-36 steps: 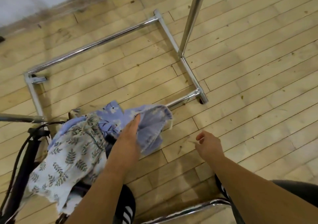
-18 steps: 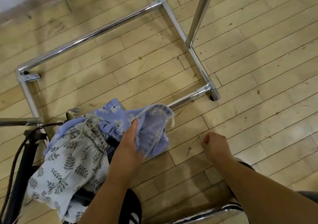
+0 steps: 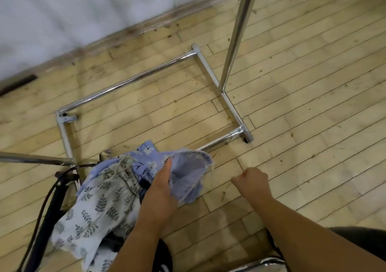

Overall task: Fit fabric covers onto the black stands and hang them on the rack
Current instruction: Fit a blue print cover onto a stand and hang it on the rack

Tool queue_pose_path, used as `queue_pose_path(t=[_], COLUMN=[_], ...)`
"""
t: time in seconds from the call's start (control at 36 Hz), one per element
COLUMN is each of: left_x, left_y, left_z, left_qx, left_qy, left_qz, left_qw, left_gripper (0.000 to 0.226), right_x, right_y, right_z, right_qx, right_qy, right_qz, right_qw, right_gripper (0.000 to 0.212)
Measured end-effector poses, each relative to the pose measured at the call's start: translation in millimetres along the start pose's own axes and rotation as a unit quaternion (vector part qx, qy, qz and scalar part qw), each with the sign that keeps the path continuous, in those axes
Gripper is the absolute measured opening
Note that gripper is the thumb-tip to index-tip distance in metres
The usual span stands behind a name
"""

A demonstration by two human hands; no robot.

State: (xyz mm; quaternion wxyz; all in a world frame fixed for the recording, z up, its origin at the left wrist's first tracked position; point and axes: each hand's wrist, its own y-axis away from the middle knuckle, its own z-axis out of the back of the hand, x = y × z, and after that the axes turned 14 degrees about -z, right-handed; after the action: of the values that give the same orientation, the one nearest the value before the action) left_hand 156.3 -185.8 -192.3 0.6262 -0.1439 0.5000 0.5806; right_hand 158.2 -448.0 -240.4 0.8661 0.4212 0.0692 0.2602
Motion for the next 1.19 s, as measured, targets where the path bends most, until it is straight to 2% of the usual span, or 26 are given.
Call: queue_pose_path(t=[0.06, 0.08, 0.14, 0.19, 0.31, 0.39, 0.5, 0.61, 0.75, 0.86, 0.94, 1.0, 1.11, 1.19], left_x=[-16, -31, -39, -49, -79, -106, -133, -150, -169, -179, -178, -175, -171, -172], left_y=[7, 15, 23, 36, 63, 82, 108, 132, 156, 173, 179, 181, 184, 187], left_z=[5, 10, 14, 22, 33, 38, 44, 54, 66, 72, 75, 78, 82, 89], left_qx=[-0.004, -0.010, -0.012, -0.014, -0.020, -0.027, -0.031, -0.008, 0.012, 0.017, 0.001, -0.010, -0.013, 0.000], left_qy=[0.014, 0.016, 0.001, -0.027, -0.054, -0.067, -0.095, -0.116, -0.147, -0.117, -0.106, -0.100, -0.088, -0.112], left_qz=[0.009, 0.004, -0.004, -0.010, -0.016, -0.042, -0.085, -0.108, -0.106, -0.107, -0.112, -0.116, -0.119, -0.115], left_qw=[1.000, 1.000, 1.000, 0.999, 0.998, 0.996, 0.991, 0.987, 0.983, 0.987, 0.988, 0.988, 0.989, 0.987], left_gripper=[0.096, 0.096, 0.077, 0.084, 0.095, 0.093, 0.083, 0.081, 0.092, 0.096, 0.096, 0.094, 0.095, 0.095], right_x=[5, 7, 11, 13, 17, 23, 25, 16, 2, -8, -16, -21, -29, -24], right_y=[16, 33, 51, 78, 129, 164, 211, 238, 243, 237, 236, 235, 236, 243], right_z=[8, 19, 25, 35, 54, 68, 83, 91, 99, 100, 99, 98, 95, 89], right_qx=[-0.001, -0.004, -0.001, 0.009, 0.033, 0.041, 0.059, 0.069, 0.027, -0.036, -0.045, -0.029, 0.044, 0.077], right_qy=[-0.029, -0.041, -0.058, -0.083, -0.116, -0.129, -0.108, -0.022, 0.026, 0.059, 0.083, 0.105, 0.077, 0.020], right_qz=[0.009, 0.018, 0.028, 0.051, 0.127, 0.198, 0.291, 0.370, 0.363, 0.360, 0.347, 0.340, 0.316, 0.318], right_qw=[1.000, 0.999, 0.998, 0.995, 0.984, 0.971, 0.949, 0.926, 0.931, 0.931, 0.933, 0.934, 0.945, 0.945], right_gripper=[0.024, 0.023, 0.020, 0.016, 0.013, 0.008, 0.006, 0.004, 0.019, 0.025, 0.038, 0.052, 0.078, 0.085])
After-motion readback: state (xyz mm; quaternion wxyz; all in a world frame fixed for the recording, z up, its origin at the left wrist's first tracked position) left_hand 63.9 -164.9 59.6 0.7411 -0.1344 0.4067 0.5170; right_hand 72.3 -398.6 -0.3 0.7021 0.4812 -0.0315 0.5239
